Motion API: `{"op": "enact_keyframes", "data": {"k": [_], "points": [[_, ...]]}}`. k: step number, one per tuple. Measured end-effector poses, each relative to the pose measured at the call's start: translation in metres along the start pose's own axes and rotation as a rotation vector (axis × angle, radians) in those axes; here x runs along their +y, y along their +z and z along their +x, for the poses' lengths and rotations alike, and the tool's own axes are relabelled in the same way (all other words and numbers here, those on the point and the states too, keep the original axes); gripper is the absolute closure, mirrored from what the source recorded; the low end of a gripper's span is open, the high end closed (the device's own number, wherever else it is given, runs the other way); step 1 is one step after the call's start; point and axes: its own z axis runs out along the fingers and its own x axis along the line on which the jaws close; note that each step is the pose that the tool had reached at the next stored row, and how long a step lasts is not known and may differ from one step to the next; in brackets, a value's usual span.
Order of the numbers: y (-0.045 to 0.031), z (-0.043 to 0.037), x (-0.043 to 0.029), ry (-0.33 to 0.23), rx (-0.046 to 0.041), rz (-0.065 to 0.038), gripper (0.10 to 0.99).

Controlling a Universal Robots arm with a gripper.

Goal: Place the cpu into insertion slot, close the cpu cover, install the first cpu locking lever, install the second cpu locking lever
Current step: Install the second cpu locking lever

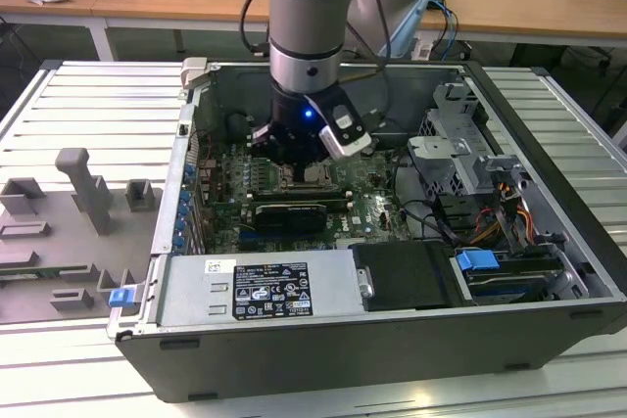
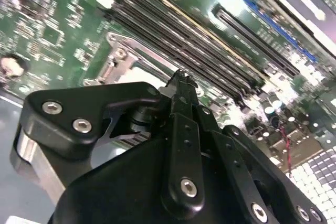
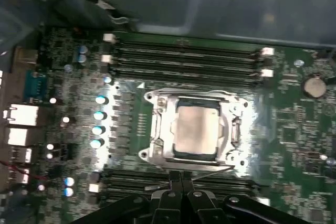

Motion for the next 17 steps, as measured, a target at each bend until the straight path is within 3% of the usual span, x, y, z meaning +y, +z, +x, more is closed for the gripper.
{"op": "enact_keyframes", "data": {"k": [5,7,8,10,13,17], "points": [[0.0123,0.0031,-0.0009,-0.001,0.0001,-0.001,0.980],[0.0151,0.0074,-0.0031,-0.001,-0.0016,-0.019,0.980],[0.0153,0.0098,-0.0049,-0.001,-0.0034,-0.041,0.980],[0.0153,0.0134,-0.0065,-0.001,-0.0056,-0.066,0.980],[0.0157,0.0199,-0.0100,-0.001,-0.0075,-0.087,0.980],[0.0173,0.0233,-0.0157,-0.001,-0.0088,-0.104,0.980]]}}
